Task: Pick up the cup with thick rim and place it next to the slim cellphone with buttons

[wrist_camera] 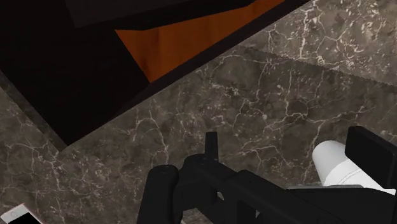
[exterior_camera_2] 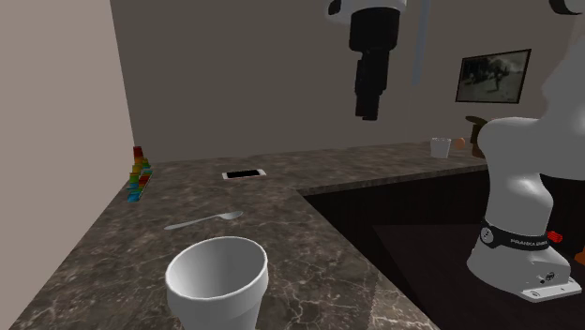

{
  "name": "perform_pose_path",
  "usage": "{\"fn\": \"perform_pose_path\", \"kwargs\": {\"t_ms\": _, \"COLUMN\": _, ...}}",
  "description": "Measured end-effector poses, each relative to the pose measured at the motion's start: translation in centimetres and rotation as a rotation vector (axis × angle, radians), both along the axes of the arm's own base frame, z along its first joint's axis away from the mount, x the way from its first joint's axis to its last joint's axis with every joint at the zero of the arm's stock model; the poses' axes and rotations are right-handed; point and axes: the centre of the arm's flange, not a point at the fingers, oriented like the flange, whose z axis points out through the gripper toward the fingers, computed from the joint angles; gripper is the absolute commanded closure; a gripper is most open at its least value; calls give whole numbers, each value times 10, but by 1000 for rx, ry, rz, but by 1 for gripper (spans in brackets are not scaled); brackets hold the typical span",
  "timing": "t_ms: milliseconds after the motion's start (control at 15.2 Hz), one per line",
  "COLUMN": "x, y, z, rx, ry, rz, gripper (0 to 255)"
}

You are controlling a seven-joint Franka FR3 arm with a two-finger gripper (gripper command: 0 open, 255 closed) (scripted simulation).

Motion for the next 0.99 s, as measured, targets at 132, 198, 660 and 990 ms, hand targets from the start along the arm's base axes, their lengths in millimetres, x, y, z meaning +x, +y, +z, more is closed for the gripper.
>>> {"fn": "perform_pose_path", "kwargs": {"t_ms": 132, "x": 21, "y": 12, "z": -12, "rx": 2, "ry": 4, "rz": -5, "gripper": 0}}
{"fn": "perform_pose_path", "kwargs": {"t_ms": 198, "x": 31, "y": 15, "z": -19, "rx": 3, "ry": 6, "rz": -8, "gripper": 0}}
{"fn": "perform_pose_path", "kwargs": {"t_ms": 660, "x": 105, "y": 56, "z": -60, "rx": 10, "ry": 21, "rz": -26, "gripper": 0}}
{"fn": "perform_pose_path", "kwargs": {"t_ms": 990, "x": 156, "y": 81, "z": -98, "rx": 16, "ry": 33, "rz": -39, "gripper": 0}}
